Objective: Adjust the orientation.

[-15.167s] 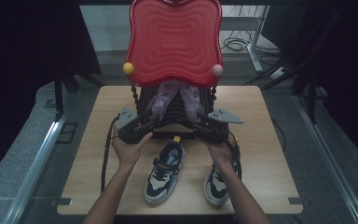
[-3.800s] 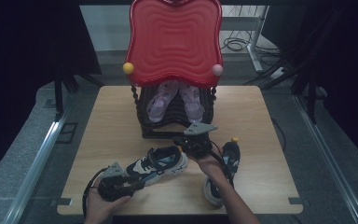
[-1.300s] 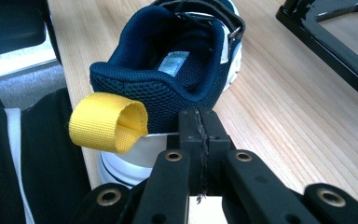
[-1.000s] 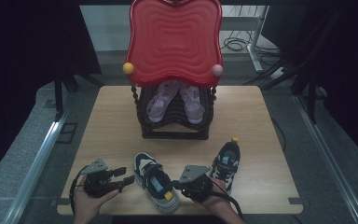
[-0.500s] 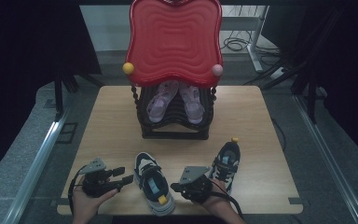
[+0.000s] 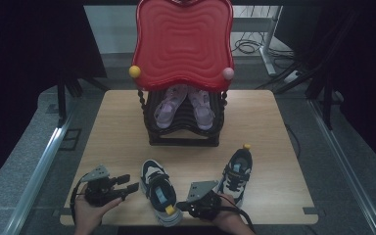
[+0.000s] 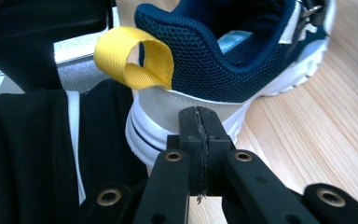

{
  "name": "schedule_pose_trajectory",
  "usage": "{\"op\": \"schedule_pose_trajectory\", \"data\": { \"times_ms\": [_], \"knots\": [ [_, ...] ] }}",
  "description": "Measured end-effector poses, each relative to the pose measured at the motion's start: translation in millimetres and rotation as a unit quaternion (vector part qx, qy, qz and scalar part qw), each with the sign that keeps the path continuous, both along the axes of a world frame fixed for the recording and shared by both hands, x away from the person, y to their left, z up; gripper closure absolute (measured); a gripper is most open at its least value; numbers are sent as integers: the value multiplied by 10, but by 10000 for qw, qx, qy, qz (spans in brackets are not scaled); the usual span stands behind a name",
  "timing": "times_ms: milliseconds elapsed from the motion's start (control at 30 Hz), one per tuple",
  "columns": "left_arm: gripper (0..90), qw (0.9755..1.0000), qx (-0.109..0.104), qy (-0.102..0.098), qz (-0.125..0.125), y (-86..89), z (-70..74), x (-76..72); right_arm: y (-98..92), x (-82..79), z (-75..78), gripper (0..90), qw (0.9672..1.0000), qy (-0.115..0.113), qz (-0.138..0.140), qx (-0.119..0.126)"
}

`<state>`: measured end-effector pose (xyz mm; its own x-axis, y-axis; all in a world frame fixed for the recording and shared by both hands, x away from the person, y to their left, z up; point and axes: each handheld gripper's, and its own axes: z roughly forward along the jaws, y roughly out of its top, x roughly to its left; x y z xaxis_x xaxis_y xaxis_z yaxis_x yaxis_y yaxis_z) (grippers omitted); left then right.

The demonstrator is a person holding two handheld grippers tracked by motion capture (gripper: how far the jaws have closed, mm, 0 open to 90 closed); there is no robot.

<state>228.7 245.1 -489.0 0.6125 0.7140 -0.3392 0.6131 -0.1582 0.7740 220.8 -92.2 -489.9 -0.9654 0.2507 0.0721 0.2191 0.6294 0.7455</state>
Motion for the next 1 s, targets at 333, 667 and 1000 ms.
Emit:
{"op": "schedule_pose_trajectory", "data": {
  "times_ms": [333, 667, 1000],
  "knots": [
    [431, 9996, -157, -60, 216, 150, 62, -15, 210, -21, -25, 898, 9998, 14, 170, 84],
    [427, 9997, -135, 4, 192, 150, 48, -4, 390, 14, -47, 898, 9994, 13, 294, 168],
    [426, 9997, -126, 46, 185, 139, 30, 4, 473, 22, -51, 898, 9994, -19, 317, 168]
  ]
}}
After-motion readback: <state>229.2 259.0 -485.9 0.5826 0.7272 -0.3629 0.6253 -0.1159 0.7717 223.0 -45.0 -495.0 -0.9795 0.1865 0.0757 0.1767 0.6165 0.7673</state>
